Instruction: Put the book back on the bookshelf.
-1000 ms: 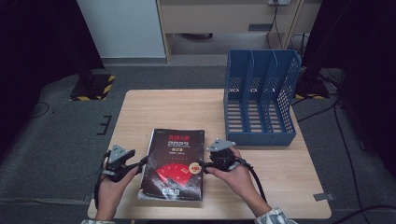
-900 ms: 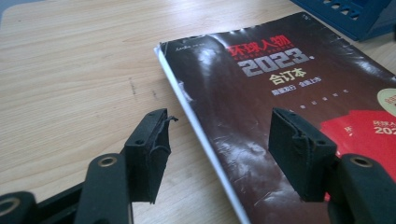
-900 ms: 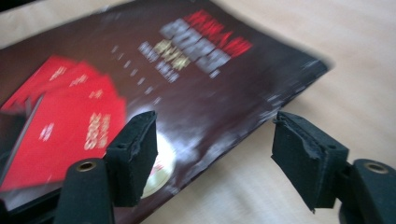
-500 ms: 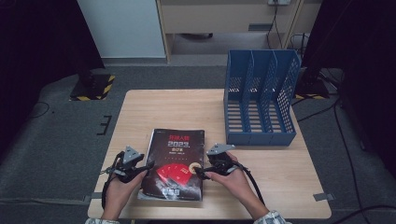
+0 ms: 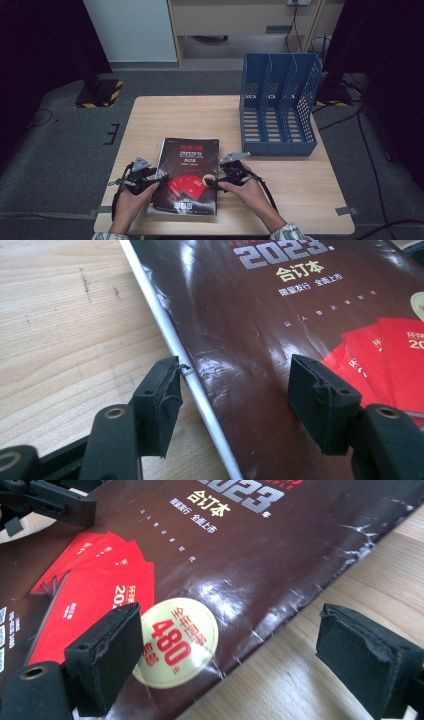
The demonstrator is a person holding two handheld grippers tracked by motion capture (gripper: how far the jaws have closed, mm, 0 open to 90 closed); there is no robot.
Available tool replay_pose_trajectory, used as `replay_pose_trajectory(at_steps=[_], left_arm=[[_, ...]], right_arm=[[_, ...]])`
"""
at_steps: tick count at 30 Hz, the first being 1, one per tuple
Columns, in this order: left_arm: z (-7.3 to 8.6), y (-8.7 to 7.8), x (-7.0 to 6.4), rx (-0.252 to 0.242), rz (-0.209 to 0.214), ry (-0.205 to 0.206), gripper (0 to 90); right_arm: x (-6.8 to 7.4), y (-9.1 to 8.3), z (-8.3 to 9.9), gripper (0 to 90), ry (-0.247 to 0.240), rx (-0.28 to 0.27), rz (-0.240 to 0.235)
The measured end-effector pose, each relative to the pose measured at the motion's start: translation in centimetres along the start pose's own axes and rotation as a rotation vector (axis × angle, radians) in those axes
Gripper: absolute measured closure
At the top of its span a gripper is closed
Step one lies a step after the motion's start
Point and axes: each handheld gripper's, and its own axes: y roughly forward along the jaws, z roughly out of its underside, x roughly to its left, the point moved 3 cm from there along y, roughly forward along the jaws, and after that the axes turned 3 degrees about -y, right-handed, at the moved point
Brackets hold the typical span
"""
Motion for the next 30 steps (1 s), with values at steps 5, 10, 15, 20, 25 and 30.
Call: replay_pose_trajectory(at_steps=[5,10,15,20,25,30], left_arm=[[0.0,0.0,0.0,0.002,0.001,0.002,37.7],[0.0,0.0,0.1,0.005,0.007,-0.001,37.7],[0.1,-0.1,0.1,0.004,0.011,-0.005,37.7],[0.2,-0.1,0.2,0.0,0.015,-0.011,37.7],[0.2,-0.1,0.3,0.0,0.018,-0.011,37.7],[0.2,-0.1,0.4,-0.002,0.023,-0.014,37.7]], right_arm=[[0.3,0.1,-0.4,13.2,-0.025,0.007,0.015],[0.5,-0.1,-0.8,12.9,-0.011,0.001,0.02],[0.7,-0.4,-1.9,13.3,-0.009,-0.024,0.008],[1.0,0.2,-3.1,14.2,-0.021,-0.029,-0.001],[1.7,1.2,-4.7,15.5,-0.034,-0.012,-0.012],[1.6,2.1,-5.9,16.4,-0.016,0.008,-0.023]])
